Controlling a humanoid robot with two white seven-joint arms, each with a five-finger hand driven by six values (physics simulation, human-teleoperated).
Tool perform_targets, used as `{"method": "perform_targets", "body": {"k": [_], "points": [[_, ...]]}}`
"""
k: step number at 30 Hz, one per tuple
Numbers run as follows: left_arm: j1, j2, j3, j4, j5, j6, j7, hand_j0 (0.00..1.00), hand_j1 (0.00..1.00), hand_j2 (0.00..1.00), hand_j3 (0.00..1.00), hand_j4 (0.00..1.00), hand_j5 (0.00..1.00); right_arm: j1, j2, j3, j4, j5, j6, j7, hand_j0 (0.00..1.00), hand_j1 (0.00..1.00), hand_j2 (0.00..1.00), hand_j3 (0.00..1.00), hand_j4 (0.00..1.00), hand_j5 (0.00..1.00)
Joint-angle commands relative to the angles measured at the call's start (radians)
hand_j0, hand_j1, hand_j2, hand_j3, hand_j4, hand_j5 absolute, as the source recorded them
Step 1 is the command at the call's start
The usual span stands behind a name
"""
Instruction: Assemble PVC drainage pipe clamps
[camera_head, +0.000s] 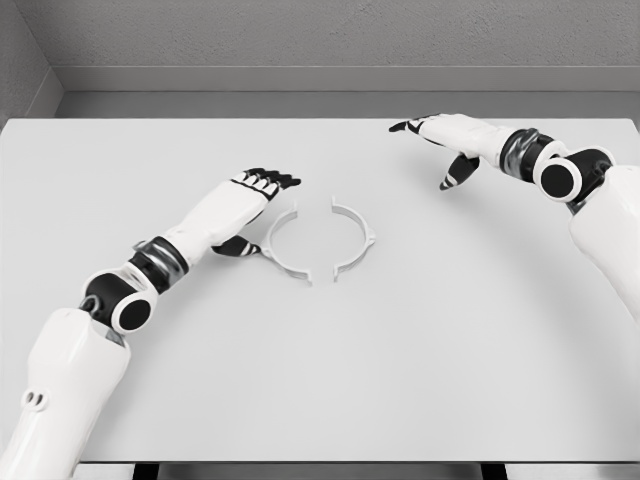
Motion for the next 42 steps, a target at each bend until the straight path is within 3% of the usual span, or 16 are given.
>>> {"method": "perform_targets", "body": {"k": [1,42], "points": [[0.0,-0.004,-0.001,0.002,0.004,0.001,0.001,1.0,1.0,1.0,1.0,1.0,1.0,0.0,0.0,-0.002,0.0,-0.003,0.001,0.0,1.0,1.0,1.0,1.0,1.0,1.0],[-0.044,-0.061,-0.044,0.028,-0.012,0.004,-0.002,1.0,1.0,1.0,1.0,1.0,1.0,0.003,0.001,-0.002,0.001,-0.003,0.001,-0.004,1.0,1.0,1.0,1.0,1.0,1.0]]}}
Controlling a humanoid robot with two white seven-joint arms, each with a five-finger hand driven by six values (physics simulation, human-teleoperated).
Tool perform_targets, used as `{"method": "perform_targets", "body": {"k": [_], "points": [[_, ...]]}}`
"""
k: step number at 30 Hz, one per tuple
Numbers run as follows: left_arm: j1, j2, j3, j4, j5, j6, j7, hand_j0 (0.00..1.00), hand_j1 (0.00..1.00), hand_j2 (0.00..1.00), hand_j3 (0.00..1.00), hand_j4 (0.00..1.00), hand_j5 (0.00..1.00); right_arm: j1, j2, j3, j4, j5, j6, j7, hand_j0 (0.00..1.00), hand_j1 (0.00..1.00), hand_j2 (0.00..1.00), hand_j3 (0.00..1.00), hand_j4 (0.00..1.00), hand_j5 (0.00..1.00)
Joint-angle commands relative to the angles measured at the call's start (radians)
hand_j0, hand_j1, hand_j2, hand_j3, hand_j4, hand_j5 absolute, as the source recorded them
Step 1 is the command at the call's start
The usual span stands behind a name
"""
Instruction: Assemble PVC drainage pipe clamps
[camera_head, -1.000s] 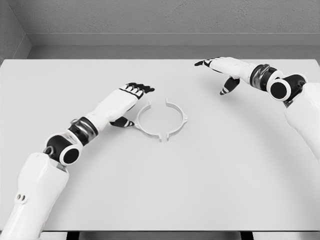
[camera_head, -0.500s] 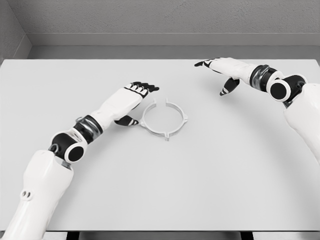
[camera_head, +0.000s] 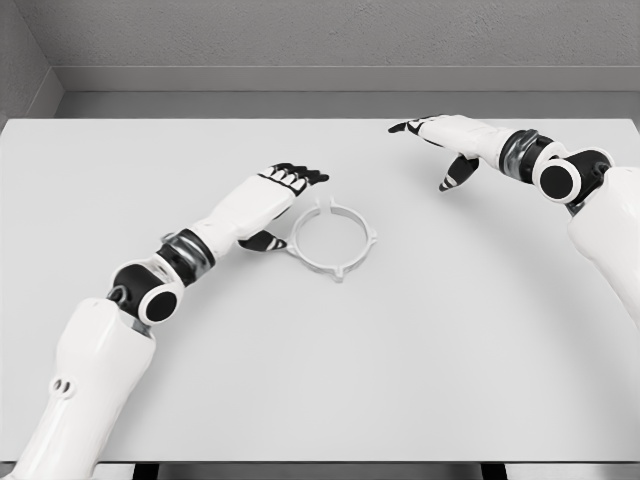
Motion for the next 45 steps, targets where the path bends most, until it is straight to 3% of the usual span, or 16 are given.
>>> {"method": "perform_targets", "body": {"k": [1,45], "points": [[0.0,-0.004,-0.001,0.0,-0.001,0.001,0.001,1.0,1.0,1.0,1.0,1.0,1.0,0.0,0.0,-0.001,0.0,-0.003,0.001,-0.001,1.0,1.0,1.0,1.0,1.0,1.0],[-0.014,-0.007,-0.005,0.046,-0.009,-0.002,0.001,1.0,1.0,1.0,1.0,1.0,1.0,0.002,0.0,-0.003,0.0,-0.006,0.0,-0.005,1.0,1.0,1.0,1.0,1.0,1.0]]}}
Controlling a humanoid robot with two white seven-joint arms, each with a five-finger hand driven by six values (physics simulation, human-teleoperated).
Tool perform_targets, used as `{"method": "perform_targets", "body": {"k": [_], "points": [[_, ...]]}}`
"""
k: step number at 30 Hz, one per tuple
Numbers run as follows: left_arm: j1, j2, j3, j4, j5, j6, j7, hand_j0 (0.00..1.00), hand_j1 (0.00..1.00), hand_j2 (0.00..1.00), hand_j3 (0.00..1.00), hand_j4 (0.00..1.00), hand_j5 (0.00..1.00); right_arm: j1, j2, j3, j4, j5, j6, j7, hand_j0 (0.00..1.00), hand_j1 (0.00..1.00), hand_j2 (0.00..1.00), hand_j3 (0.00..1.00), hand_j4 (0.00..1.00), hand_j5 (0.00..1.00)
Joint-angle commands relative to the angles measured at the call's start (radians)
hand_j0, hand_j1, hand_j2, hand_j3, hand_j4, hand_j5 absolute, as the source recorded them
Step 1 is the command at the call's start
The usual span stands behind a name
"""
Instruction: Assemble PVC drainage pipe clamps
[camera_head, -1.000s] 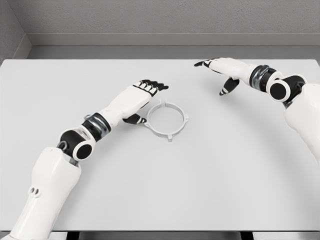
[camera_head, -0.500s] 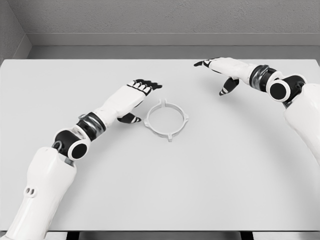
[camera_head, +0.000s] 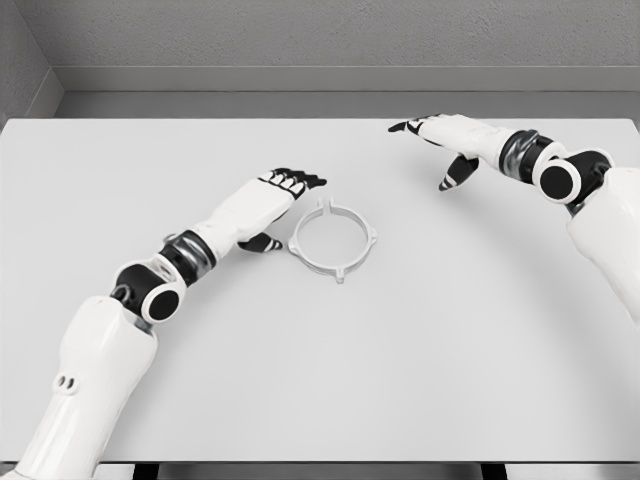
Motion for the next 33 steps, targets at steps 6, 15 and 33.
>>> {"method": "perform_targets", "body": {"k": [6,15,33], "points": [[0.0,-0.009,-0.007,-0.006,0.007,0.002,0.0,1.0,1.0,1.0,1.0,1.0,1.0,0.0,-0.001,0.0,0.0,-0.003,0.001,-0.001,1.0,1.0,1.0,1.0,1.0,1.0],[-0.006,-0.02,-0.008,-0.006,0.001,0.002,0.0,1.0,1.0,1.0,1.0,1.0,1.0,0.0,-0.001,0.0,0.0,-0.003,0.001,-0.001,1.0,1.0,1.0,1.0,1.0,1.0],[-0.005,0.069,0.076,-0.073,0.067,-0.024,0.001,1.0,1.0,1.0,1.0,1.0,1.0,0.003,-0.002,-0.006,-0.002,-0.006,-0.002,-0.001,1.0,1.0,1.0,1.0,1.0,1.0]]}}
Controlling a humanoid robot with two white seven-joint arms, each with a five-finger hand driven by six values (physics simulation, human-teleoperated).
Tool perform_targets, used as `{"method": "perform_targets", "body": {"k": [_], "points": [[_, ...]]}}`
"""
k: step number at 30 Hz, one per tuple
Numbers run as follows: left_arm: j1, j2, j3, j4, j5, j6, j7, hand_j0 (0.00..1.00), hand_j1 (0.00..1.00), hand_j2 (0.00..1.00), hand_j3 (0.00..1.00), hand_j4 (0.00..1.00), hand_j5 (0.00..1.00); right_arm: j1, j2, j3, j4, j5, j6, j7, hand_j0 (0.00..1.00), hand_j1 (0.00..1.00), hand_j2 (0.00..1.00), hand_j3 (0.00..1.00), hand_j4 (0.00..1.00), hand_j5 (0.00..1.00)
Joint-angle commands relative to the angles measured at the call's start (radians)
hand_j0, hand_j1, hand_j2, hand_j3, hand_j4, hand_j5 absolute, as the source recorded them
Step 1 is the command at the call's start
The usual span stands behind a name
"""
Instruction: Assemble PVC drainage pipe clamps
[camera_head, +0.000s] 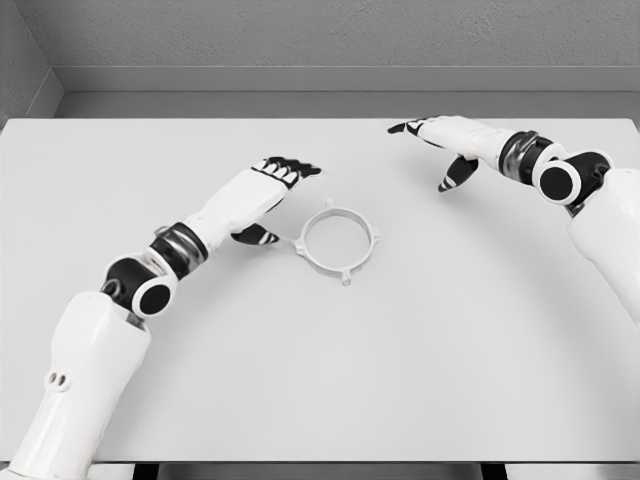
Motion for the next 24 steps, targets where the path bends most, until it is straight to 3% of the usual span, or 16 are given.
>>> {"method": "perform_targets", "body": {"k": [1,4,5,6,8,12,14,19,24], "points": [[0.003,0.1,0.076,-0.075,0.123,-0.068,0.002,1.0,1.0,1.0,1.0,1.0,1.0,0.0,-0.001,-0.005,-0.001,-0.004,0.001,0.0,1.0,1.0,1.0,1.0,1.0,1.0],[0.014,0.304,0.16,-0.175,0.409,-0.208,0.003,1.0,1.0,1.0,1.0,1.0,1.0,0.0,-0.009,-0.008,-0.002,-0.006,-0.001,0.0,1.0,1.0,1.0,1.0,1.0,1.0],[0.023,0.338,0.197,-0.173,0.481,-0.208,0.003,1.0,1.0,1.0,1.0,1.0,1.0,0.0,-0.011,-0.006,-0.004,-0.006,-0.001,0.0,1.0,1.0,1.0,1.0,1.0,1.0],[0.043,0.339,0.26,-0.165,0.502,-0.208,0.003,1.0,1.0,1.0,1.0,1.0,1.0,0.0,-0.02,0.0,-0.008,-0.006,-0.001,0.0,1.0,1.0,1.0,1.0,1.0,1.0],[0.072,0.341,0.334,-0.138,0.509,-0.208,0.005,1.0,1.0,1.0,1.0,1.0,1.0,0.005,-0.031,0.006,-0.017,-0.007,-0.002,0.0,1.0,1.0,1.0,1.0,1.0,1.0],[0.075,0.347,0.347,0.108,0.506,-0.208,0.003,1.0,1.0,1.0,1.0,1.0,1.0,0.069,-0.139,0.018,-0.192,-0.01,-0.001,-0.004,1.0,1.0,1.0,1.0,1.0,1.0],[0.078,0.393,0.346,0.118,0.506,-0.208,0.003,1.0,1.0,1.0,1.0,1.0,1.0,0.092,-0.179,0.012,-0.254,-0.01,-0.001,-0.004,1.0,1.0,1.0,1.0,1.0,1.0],[0.109,0.393,0.338,0.109,0.49,-0.208,0.0,1.0,1.0,1.0,1.0,1.0,1.0,0.094,-0.327,0.006,-0.378,-0.012,0.001,-0.022,1.0,1.0,1.0,1.0,1.0,1.0],[0.117,0.393,0.338,0.098,0.489,-0.208,-0.001,1.0,1.0,1.0,1.0,1.0,1.0,0.094,-0.362,0.008,-0.386,-0.012,0.001,-0.033,1.0,1.0,1.0,1.0,1.0,1.0]]}}
